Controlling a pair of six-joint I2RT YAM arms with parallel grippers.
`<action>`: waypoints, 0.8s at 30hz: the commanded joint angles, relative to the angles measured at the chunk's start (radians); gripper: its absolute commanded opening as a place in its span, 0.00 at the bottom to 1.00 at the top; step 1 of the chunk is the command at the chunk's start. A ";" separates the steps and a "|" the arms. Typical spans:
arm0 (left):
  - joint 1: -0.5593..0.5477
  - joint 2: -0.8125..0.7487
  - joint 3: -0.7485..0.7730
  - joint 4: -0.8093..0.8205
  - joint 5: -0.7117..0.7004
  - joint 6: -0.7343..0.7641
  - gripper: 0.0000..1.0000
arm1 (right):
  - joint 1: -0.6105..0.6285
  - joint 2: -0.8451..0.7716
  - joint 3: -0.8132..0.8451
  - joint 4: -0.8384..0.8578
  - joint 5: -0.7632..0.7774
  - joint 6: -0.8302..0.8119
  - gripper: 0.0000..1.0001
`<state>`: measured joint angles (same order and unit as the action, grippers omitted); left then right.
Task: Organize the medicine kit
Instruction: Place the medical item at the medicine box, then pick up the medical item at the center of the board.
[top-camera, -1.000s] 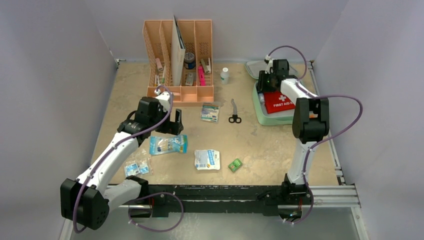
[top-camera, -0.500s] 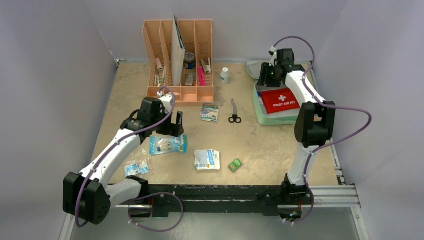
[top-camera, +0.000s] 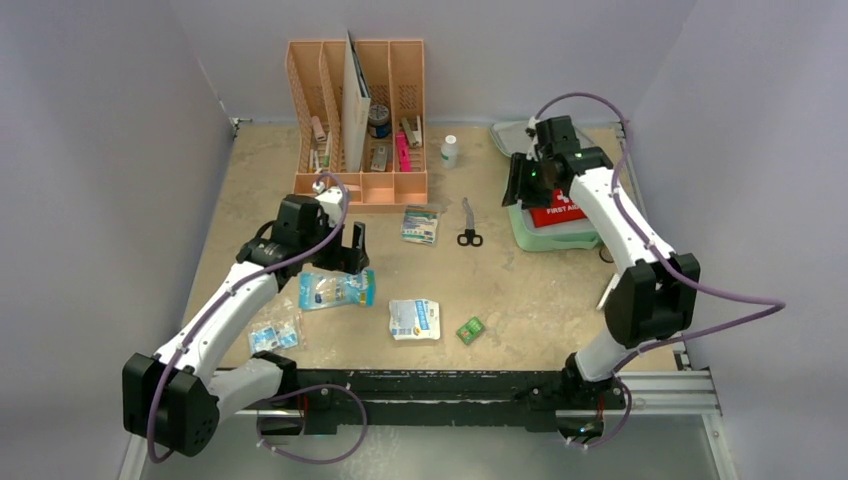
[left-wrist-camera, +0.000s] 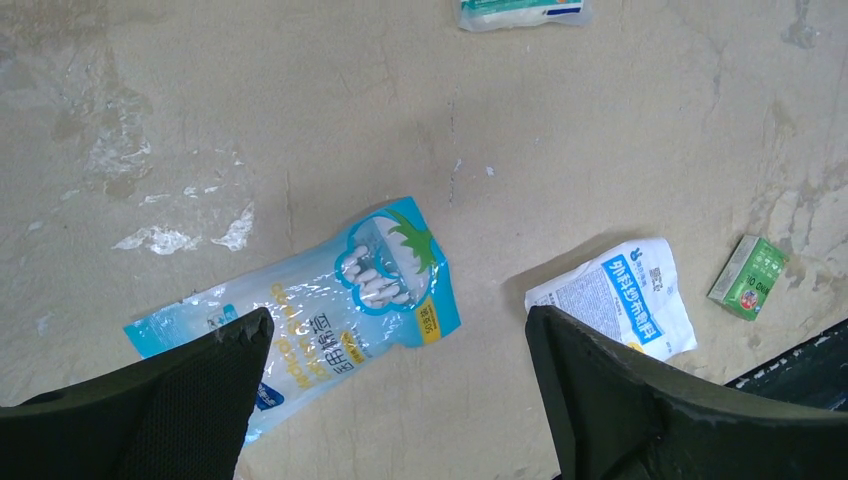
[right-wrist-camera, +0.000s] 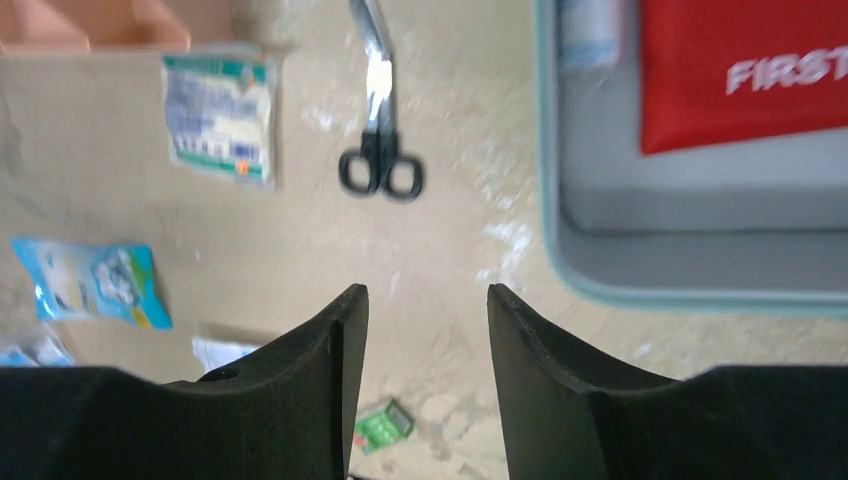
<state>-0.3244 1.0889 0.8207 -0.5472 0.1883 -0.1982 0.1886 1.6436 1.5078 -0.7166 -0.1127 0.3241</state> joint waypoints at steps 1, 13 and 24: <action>-0.007 -0.037 0.023 0.018 0.014 -0.003 0.98 | 0.103 -0.103 -0.051 -0.135 0.053 0.041 0.50; -0.008 -0.055 0.024 0.024 0.007 -0.009 0.99 | 0.331 -0.239 -0.355 -0.086 0.064 0.184 0.48; -0.008 -0.090 0.014 0.031 -0.003 -0.006 0.99 | 0.544 -0.208 -0.442 -0.019 0.045 0.097 0.58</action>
<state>-0.3286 1.0321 0.8207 -0.5423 0.1890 -0.1989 0.6662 1.4158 1.0336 -0.7380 -0.0898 0.4820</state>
